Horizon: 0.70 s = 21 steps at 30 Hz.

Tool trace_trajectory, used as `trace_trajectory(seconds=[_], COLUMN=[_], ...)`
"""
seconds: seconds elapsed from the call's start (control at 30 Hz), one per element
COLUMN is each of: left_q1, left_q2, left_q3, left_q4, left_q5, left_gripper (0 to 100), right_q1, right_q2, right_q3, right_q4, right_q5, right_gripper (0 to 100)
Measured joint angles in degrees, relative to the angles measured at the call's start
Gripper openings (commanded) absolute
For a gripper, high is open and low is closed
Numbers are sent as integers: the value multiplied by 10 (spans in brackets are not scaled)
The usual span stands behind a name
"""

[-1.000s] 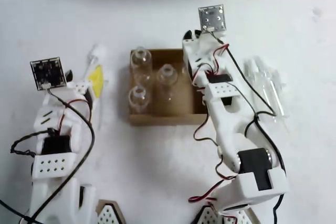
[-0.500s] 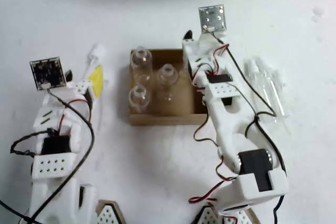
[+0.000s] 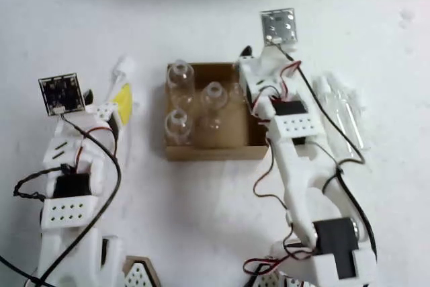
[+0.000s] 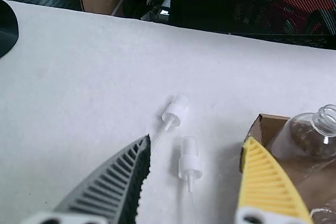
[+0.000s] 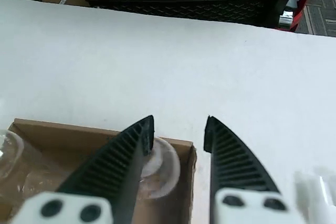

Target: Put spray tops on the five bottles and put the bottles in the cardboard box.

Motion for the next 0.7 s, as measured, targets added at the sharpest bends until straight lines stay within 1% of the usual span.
trace_trajectory(seconds=[0.17, 0.23, 0.4, 0.53, 0.7], left_q1=[0, 0, 0, 0, 0], left_q2=[0, 0, 0, 0, 0], left_q3=[0, 0, 0, 0, 0], left_q4=[0, 0, 0, 0, 0], left_q5=[0, 0, 0, 0, 0], left_gripper=[268, 268, 268, 268, 268], right_q1=[46, 61, 55, 60, 74], right_q2=[-76, -95, -102, -97, -98], right_q3=[48, 58, 62, 62, 62], right_q4=[-2, -4, -4, -29, -32], right_q5=[-85, -106, -113, -113, -113], right_gripper=[138, 138, 138, 138, 141])
